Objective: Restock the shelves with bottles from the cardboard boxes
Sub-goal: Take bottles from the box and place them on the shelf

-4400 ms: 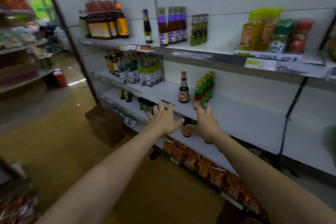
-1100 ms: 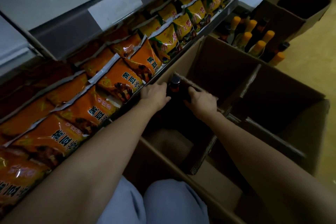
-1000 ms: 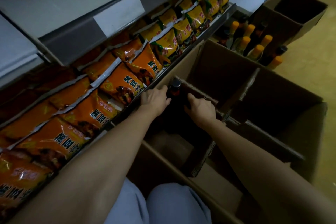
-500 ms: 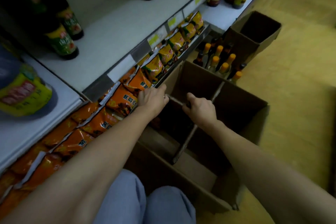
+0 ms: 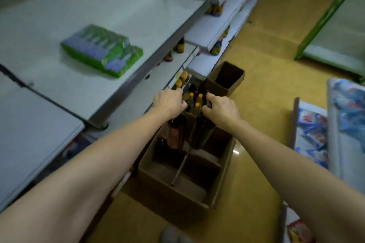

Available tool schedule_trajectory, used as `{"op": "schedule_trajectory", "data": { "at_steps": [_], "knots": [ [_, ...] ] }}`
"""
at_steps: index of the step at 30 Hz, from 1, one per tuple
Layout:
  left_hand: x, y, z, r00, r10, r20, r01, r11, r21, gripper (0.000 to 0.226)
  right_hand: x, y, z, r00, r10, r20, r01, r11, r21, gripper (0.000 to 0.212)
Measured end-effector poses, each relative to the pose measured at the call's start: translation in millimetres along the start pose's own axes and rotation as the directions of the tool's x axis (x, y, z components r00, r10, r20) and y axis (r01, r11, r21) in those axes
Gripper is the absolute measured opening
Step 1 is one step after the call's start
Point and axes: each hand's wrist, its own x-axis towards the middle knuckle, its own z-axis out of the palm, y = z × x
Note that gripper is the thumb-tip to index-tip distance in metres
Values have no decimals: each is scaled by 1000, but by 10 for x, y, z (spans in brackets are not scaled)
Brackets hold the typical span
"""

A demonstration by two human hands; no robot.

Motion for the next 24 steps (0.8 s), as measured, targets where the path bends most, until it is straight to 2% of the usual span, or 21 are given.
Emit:
{"op": "schedule_trajectory", "data": {
  "at_steps": [5,9,14,20,24],
  "knots": [
    [81,461,-1012,990,136,-33,-137,990,-17,25,-248,-59,-1167,991,54,-122,-62,996,-64,30],
    [50,958,-1654,964,249,-92,-249,968,6,20,-489,-3,-1939,964,98,-249,-135,981,-137,19],
    [178,1614,-2319,905,359,-228,-361,932,38,22,-677,336,-2721,891,210,-402,-265,961,-85,26],
    [497,2559,-2762,841,440,-315,-457,889,22,29,-683,974,-3424,848,193,-493,-263,962,-75,29],
    [796,3232,-2724,838,434,-330,-441,896,56,31,-618,1573,-3813,849,159,-505,-225,972,-72,29]
  ]
}}
